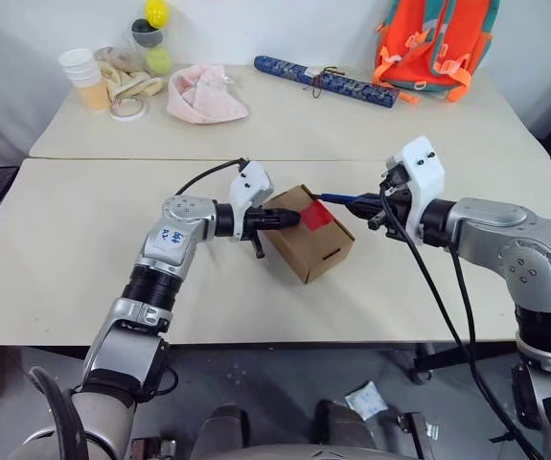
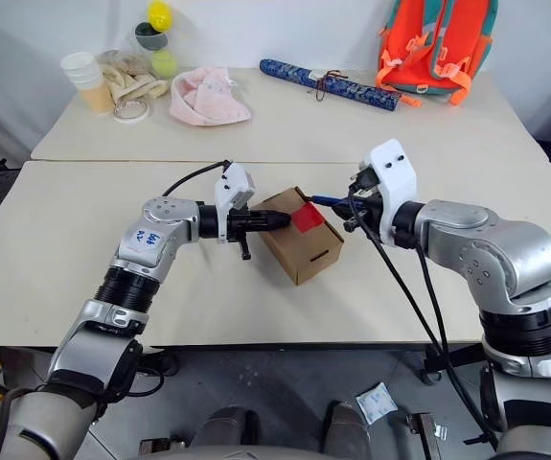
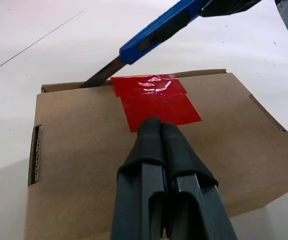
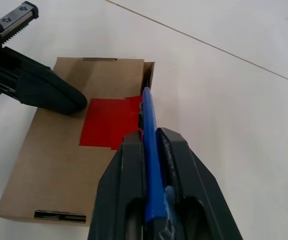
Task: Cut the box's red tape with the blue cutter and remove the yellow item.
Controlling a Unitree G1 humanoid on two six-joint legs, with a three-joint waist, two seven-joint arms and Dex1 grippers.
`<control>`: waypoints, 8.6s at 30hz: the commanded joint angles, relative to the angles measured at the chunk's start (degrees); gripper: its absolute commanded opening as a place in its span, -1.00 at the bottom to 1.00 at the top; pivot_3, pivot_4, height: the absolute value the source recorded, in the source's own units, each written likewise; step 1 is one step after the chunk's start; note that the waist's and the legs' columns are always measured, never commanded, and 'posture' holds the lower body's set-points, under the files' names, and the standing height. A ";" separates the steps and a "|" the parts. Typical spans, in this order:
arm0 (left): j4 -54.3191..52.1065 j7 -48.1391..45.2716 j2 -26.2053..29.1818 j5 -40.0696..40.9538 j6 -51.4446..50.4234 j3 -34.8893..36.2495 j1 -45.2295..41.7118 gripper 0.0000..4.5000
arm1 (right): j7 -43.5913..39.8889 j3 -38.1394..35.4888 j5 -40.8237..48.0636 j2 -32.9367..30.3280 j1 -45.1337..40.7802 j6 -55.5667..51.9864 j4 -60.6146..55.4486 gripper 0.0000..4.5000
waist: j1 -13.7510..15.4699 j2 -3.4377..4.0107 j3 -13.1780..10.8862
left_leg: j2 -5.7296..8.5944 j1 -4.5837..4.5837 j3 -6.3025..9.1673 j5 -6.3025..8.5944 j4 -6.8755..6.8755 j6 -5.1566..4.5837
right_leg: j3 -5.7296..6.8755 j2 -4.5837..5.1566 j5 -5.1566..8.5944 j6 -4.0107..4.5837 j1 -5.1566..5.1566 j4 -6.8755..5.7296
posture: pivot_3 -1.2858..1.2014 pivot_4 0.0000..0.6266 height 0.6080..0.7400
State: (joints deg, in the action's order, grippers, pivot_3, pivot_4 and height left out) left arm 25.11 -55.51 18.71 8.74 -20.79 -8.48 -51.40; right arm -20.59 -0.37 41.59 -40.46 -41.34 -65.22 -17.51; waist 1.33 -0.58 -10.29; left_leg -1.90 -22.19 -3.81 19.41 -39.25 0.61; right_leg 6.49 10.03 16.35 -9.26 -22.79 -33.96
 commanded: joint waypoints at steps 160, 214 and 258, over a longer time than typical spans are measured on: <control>-14.08 -5.89 15.03 5.35 -4.71 5.33 12.58 -1.00 | -35.92 -19.94 -3.14 -19.88 32.13 41.33 18.62 0.36 | -1.09 0.24 0.01 | -0.02 0.18 -0.07 0.13 -0.25 -0.13 | 0.03 0.04 -0.11 -0.12 0.24 0.05 | 0.03 -0.52 1.00; -22.52 -13.51 15.49 12.13 -14.19 0.23 4.21 -1.00 | -26.69 -10.54 -7.40 -8.05 13.47 -7.81 -4.82 0.18 | 0.29 0.12 0.01 | 0.00 -0.13 0.02 0.14 -0.60 -0.13 | 0.12 0.07 -0.14 -0.13 0.14 -0.05 | 0.03 -0.52 1.00; -14.44 -7.25 6.78 1.48 -6.68 -8.44 5.48 -1.00 | -7.29 4.28 -14.20 1.66 7.03 -11.70 -0.54 0.79 | -0.06 0.18 0.05 | 0.02 -0.07 0.02 0.14 -0.52 -0.12 | 0.07 0.07 -0.15 -0.14 0.05 -0.21 | 0.03 -0.52 1.00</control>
State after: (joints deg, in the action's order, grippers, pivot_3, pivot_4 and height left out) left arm 10.91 -62.64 25.03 11.28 -26.72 -15.95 -47.16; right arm -27.62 2.36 29.12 -37.20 -34.92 -79.68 -15.89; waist 1.26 -0.40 -10.24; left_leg -1.88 -22.26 -3.80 19.55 -39.77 0.49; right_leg 6.56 10.11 16.20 -9.40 -22.74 -34.16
